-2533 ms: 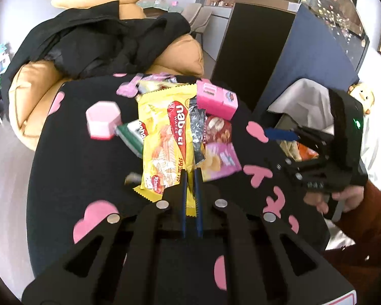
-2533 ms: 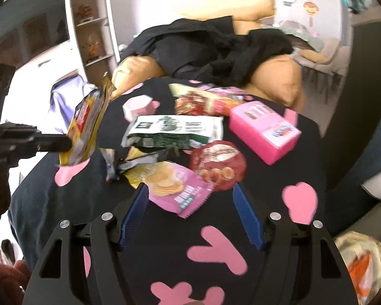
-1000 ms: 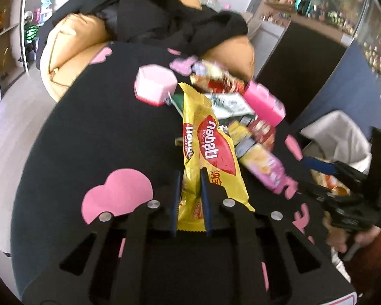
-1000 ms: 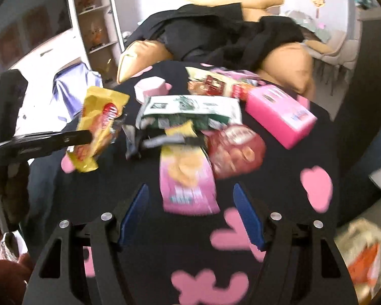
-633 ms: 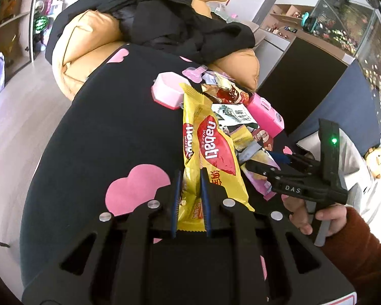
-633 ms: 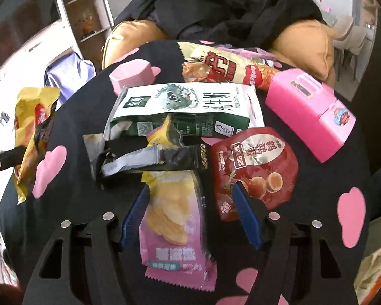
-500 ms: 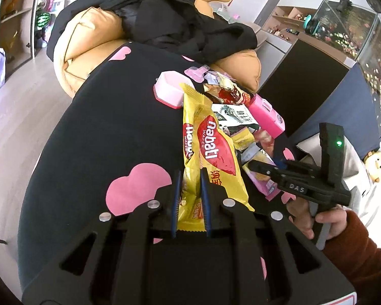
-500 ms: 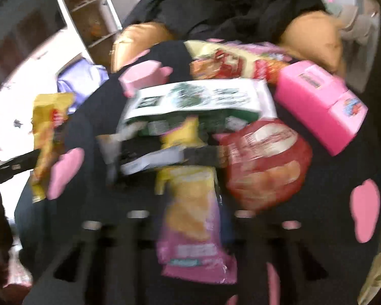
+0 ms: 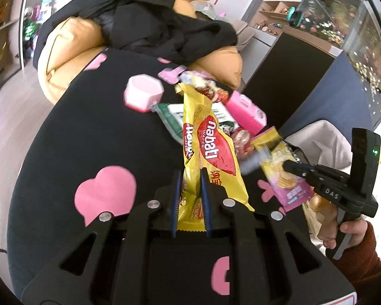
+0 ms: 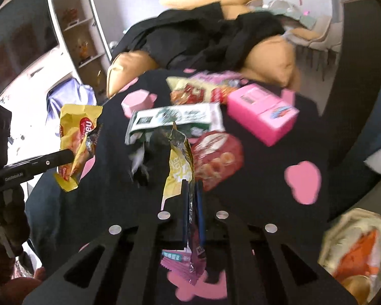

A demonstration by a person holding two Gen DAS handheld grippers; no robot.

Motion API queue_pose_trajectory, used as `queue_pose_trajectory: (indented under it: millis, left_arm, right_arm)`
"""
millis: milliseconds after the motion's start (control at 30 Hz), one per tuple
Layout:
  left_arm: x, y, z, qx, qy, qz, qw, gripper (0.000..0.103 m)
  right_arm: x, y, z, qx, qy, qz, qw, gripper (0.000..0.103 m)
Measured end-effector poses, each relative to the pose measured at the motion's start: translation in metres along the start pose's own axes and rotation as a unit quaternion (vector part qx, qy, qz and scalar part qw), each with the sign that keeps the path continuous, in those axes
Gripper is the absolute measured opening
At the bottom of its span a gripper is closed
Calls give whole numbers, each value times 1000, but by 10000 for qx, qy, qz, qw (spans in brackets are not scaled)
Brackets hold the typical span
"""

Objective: Collect trash
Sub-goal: 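Carry the nabati pack with the left gripper over the bin while the right carries the pink chips pack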

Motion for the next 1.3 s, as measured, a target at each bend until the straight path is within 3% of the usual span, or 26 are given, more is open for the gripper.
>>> queue_pose_trajectory:
  millis: [333,700,1000,1300]
  left_arm:
    - [15,-24,70,-467,233,301,9982,14]
    - [11,-27,183,-1100,849,365,9896,14]
    - [-30,12,275,-1327,1611,-207,9778,14]
    - [-82,53,339,-1696,1913,-751,9638,14]
  right_arm:
    - [77,-17,30,-16,321,764,9966,8]
    - [165,-19,84,-219,813,1530,9846,8]
    - [239,3,143,-458,1488,1987,9676,8]
    - [267,37,195,-818,1930,2012,9569,8]
Point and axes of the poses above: each gripper's, at about its wrist camera, not at the fingertips, and x roughly against the way its jaws point, z to its right, y to its underside, the point moved 4 cm from there along -x, roughly the way its jaws point, and after that the axes turned 9 degrees about z, right-handed, at the moved point
